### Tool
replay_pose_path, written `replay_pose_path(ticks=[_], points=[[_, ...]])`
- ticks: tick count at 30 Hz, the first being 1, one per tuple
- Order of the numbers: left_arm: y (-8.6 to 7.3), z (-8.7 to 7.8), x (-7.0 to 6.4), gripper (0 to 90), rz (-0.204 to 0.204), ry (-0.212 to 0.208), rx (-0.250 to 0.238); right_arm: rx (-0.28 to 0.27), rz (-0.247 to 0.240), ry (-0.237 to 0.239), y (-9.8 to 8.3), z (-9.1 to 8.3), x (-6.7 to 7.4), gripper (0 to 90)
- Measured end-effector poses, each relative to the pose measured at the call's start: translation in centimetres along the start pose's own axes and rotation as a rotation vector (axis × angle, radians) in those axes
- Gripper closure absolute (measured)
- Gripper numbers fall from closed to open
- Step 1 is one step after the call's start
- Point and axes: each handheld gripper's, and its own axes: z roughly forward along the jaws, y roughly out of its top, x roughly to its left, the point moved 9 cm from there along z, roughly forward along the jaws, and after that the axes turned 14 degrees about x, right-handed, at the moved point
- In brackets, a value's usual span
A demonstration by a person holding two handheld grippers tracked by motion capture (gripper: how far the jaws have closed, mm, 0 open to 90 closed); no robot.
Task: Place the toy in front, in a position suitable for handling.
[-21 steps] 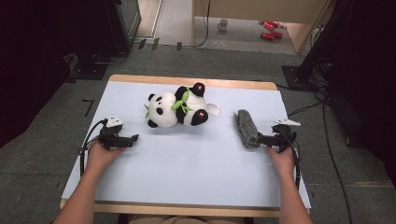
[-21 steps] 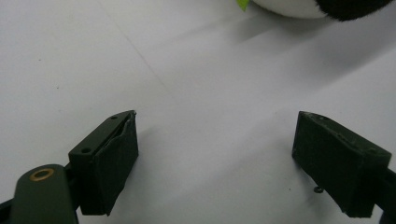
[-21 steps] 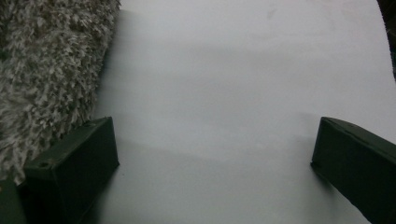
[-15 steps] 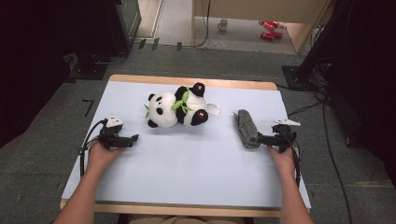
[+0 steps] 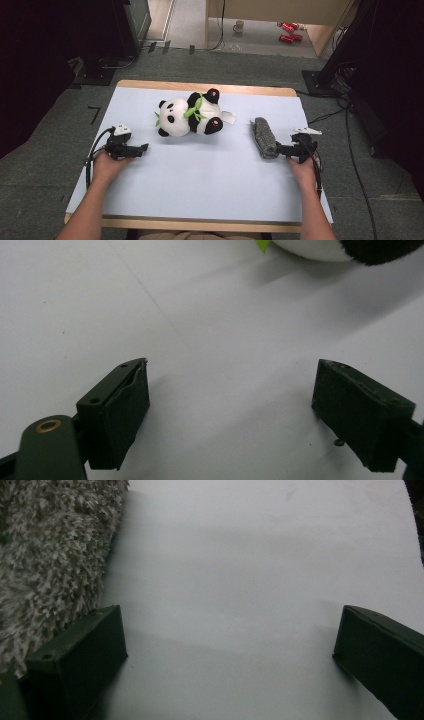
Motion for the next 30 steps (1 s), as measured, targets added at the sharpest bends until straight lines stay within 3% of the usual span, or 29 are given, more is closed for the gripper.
replay_pose_path(ticks=[5,11,16,19,22,27,30], points=[[0.4,0.0,0.3,23.2,-0.011,0.008,0.005,0.0,0.0,0.0,0.0,0.0,0.0,0.0],[0.8,0.1,0.1,23.9,-0.025,-0.01,0.011,-0.001,0.001,0.001,0.0,0.0,0.0,0.0],[1.1,-0.6,0.2,24.7,-0.069,-0.047,-0.007,-0.001,0.001,0.001,0.0,0.0,0.0,0.0],[1.4,-0.9,0.1,25.9,-0.058,-0.043,0.015,-0.001,0.0,0.0,0.0,0.0,0.0,0.0],[2.0,-1.4,-0.7,26.1,-0.056,-0.072,-0.006,-0.001,0.0,0.001,0.0,0.0,0.0,0.0],[2.8,-2.0,-1.8,26.1,-0.026,-0.084,-0.011,-0.001,0.0,0.001,0.0,0.0,0.0,0.0],[3.2,-2.5,-2.3,28.1,-0.038,-0.097,-0.029,-0.001,0.0,0.001,0.0,0.0,0.0,0.0]])
